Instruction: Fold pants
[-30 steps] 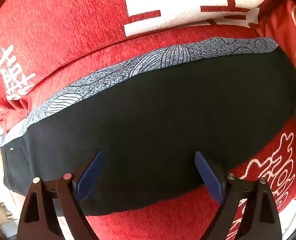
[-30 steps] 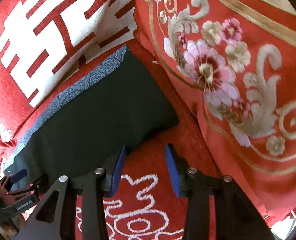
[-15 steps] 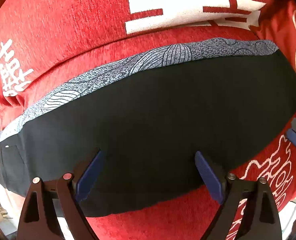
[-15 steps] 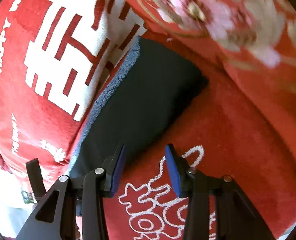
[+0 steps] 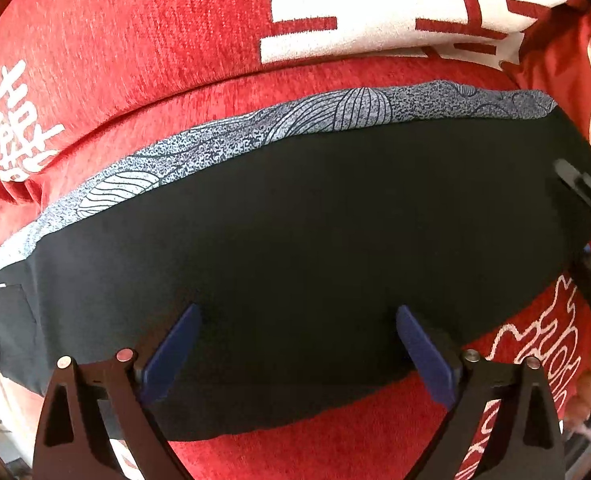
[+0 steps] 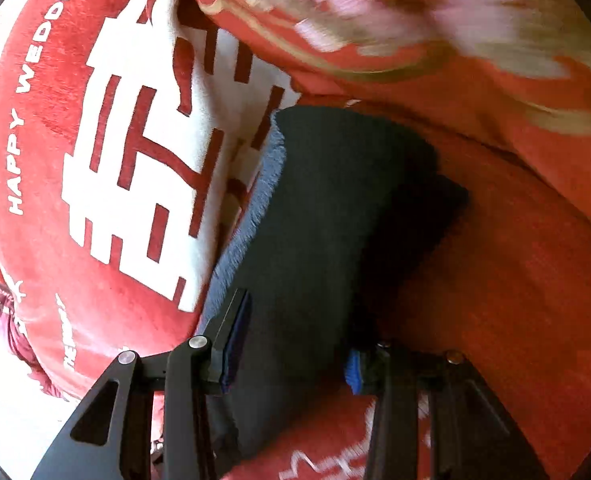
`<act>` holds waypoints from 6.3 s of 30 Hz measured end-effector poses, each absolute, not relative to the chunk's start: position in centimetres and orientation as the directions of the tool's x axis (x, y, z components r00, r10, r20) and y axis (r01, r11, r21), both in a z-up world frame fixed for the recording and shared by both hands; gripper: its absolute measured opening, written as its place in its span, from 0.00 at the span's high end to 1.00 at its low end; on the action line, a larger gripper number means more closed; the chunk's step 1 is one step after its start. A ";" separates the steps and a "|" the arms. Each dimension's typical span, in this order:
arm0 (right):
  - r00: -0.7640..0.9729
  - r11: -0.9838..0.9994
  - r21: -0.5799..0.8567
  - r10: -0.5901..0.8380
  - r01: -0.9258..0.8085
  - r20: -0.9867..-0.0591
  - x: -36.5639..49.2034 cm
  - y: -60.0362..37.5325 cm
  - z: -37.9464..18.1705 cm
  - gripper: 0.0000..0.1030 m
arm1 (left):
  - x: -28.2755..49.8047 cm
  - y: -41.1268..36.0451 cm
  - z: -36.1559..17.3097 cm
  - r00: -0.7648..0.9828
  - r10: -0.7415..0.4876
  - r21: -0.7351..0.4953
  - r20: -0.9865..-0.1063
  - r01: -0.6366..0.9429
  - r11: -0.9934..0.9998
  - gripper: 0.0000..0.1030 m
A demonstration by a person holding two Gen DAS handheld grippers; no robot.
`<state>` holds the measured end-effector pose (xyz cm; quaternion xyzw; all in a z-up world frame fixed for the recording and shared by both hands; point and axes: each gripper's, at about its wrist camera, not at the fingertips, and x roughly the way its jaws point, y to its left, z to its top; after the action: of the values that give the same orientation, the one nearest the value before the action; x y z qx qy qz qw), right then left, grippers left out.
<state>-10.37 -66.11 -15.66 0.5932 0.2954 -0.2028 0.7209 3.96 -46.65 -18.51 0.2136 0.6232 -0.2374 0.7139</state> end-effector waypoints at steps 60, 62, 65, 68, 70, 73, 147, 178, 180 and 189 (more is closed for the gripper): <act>0.502 0.414 0.686 0.474 0.599 -0.724 -0.2 -41.3 -13.8 0.56 | 14.5 -27.3 -15.5 -0.127 -0.377 -0.385 -0.917 0.531 0.755 0.34; 0.524 0.349 0.701 0.481 0.621 -0.703 -0.7 -41.7 -14.9 0.56 | 14.0 -28.3 -16.0 -0.155 -0.366 -0.391 -0.918 0.523 0.758 0.35; 0.560 0.256 0.717 0.478 0.649 -0.677 -1.1 -42.3 -16.3 0.56 | 14.1 -28.8 -17.2 -0.165 -0.355 -0.387 -0.920 0.520 0.761 0.62; 0.631 0.123 0.757 0.476 0.642 -0.613 -1.0 -43.4 -17.8 0.90 | 14.0 -29.2 -16.7 -0.144 -0.357 -0.377 -0.923 0.525 0.763 0.67; 0.635 0.139 0.760 0.465 0.635 -0.616 -0.6 -44.0 -17.3 0.95 | 13.6 -28.9 -15.4 -0.114 -0.353 -0.356 -0.929 0.543 0.760 0.69; 0.620 0.286 0.775 0.473 0.564 -0.626 0.2 -43.1 -14.3 0.96 | 12.5 -27.7 -13.5 -0.058 -0.359 -0.325 -0.931 0.576 0.750 0.69; 0.215 0.851 0.336 0.269 0.403 -0.939 0.8 -42.1 -11.9 0.21 | 7.7 -23.8 -15.7 0.085 0.014 0.044 -0.996 0.368 0.929 0.00; 0.074 0.952 0.253 0.244 0.174 -0.967 11.0 -18.4 -12.4 0.21 | 14.9 -1.4 -17.0 0.031 -0.071 -0.067 -0.997 0.114 0.991 0.00; 0.068 0.954 0.252 0.244 0.161 -0.967 11.3 -17.5 -12.4 0.21 | 15.0 -0.4 -17.1 0.035 -0.080 -0.077 -0.996 0.087 0.993 0.00; 0.038 0.963 0.236 0.233 0.127 -0.972 11.7 -15.5 -12.8 0.21 | 15.6 2.5 -17.8 0.035 -0.152 -0.151 -0.988 0.027 0.988 0.00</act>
<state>11.66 -15.46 -12.81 0.1301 0.6927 0.0373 0.7084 15.56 2.46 -17.79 -0.0453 0.6918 -0.0621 0.7180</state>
